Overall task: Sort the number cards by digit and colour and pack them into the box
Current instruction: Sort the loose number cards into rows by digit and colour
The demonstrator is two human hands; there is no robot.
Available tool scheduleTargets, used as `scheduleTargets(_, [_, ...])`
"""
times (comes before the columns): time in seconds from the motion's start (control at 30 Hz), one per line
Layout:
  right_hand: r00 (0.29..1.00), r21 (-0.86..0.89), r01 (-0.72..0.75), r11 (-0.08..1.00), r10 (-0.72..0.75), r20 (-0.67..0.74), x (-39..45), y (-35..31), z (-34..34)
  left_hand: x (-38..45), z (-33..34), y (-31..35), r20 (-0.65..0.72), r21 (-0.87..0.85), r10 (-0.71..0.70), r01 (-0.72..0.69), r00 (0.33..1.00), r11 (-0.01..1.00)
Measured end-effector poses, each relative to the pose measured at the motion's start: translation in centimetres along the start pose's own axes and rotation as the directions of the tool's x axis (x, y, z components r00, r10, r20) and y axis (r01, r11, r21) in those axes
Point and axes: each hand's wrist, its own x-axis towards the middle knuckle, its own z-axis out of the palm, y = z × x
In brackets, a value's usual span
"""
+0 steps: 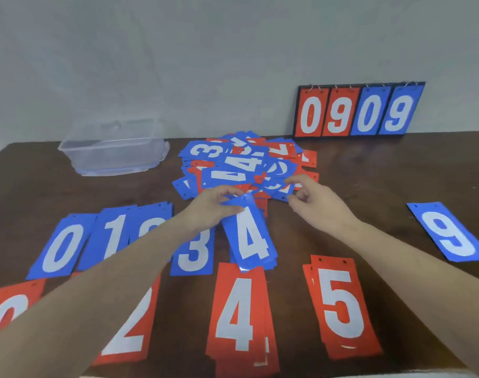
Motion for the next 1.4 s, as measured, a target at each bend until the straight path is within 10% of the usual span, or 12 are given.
scheduleTargets(0.27, [0.999, 0.049, 0.015, 0.999, -0.016, 0.034, 1.4, 2.6, -1.4, 3.3, 1.6, -1.5, -0.060, 0.579, 0.198, -0.127, 0.978, 0.805])
scheduleTargets(0.67, [0.987, -0.002, 0.076, 0.997, -0.075, 0.142, 8.5, 3.4, -0.9, 6.5, -2.7, -2.6, -0.410, 0.455, 0.160, 0.049, 0.898, 0.889])
scheduleTargets(1.1, [0.892, -0.111, 0.430, 0.896, -0.403, 0.204, 17.3, 1.3, 5.0, 14.3, -5.5, -2.4, -0.448, 0.521, 0.151, 0.120, 0.881, 0.845])
scheduleTargets(1.4, [0.949, -0.343, 0.311, 0.887, -0.267, 0.170, 17.7, 5.6, 3.6, 17.8, -7.9, -4.0, -0.367, 0.673, 0.058, 0.222, 0.928, 0.705])
